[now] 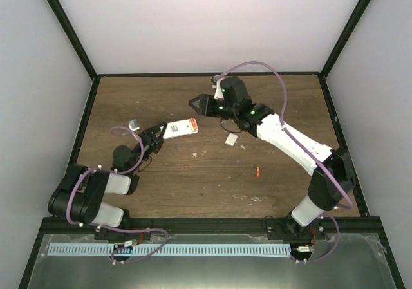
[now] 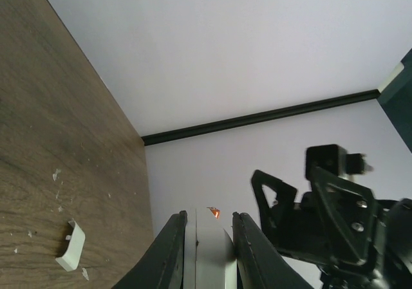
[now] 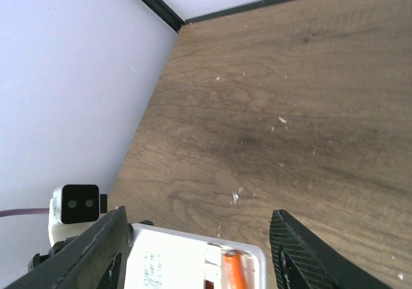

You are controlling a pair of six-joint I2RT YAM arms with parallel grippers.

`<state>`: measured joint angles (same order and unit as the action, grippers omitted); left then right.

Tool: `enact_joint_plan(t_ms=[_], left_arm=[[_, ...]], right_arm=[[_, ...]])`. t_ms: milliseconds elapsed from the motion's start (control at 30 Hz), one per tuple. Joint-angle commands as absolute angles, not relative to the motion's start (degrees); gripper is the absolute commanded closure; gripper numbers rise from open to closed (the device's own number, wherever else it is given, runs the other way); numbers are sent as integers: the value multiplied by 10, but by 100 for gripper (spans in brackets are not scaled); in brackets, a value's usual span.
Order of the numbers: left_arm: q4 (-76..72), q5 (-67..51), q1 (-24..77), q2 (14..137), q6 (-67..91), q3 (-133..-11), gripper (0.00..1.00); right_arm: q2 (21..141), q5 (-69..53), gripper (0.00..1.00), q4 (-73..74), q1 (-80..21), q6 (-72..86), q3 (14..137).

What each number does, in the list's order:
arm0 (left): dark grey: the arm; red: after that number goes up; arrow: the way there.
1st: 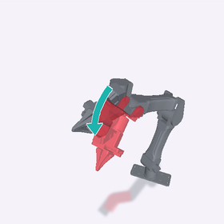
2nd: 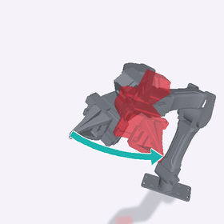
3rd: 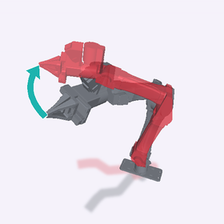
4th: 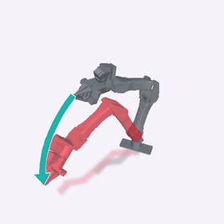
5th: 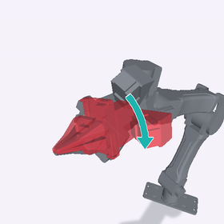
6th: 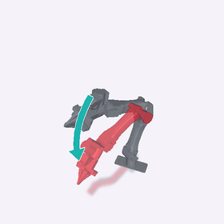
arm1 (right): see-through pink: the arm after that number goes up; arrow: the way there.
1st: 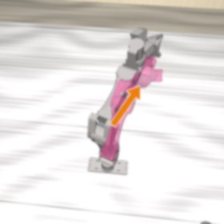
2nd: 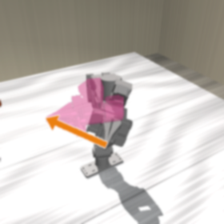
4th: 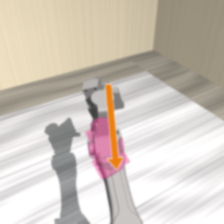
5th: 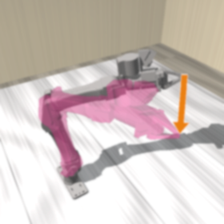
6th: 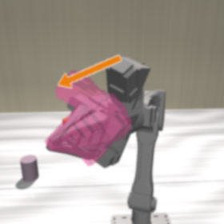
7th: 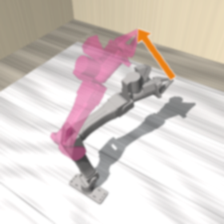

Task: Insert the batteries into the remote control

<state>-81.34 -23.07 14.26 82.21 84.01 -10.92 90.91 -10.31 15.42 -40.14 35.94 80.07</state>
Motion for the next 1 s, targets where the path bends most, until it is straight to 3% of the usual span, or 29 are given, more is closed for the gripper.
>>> enact_joint_plan(t_ms=[0,400,967], left_arm=[[-848,-229,142,799,843,-103,100],[-835,-231,143,789,840,-111,100],[-841,-230,142,793,835,-110,100]], right_arm=[[902,-195,46,168,-375,441,788],[935,-303,42,97,-364,509,736],[951,-313,46,72,-364,527,737]])
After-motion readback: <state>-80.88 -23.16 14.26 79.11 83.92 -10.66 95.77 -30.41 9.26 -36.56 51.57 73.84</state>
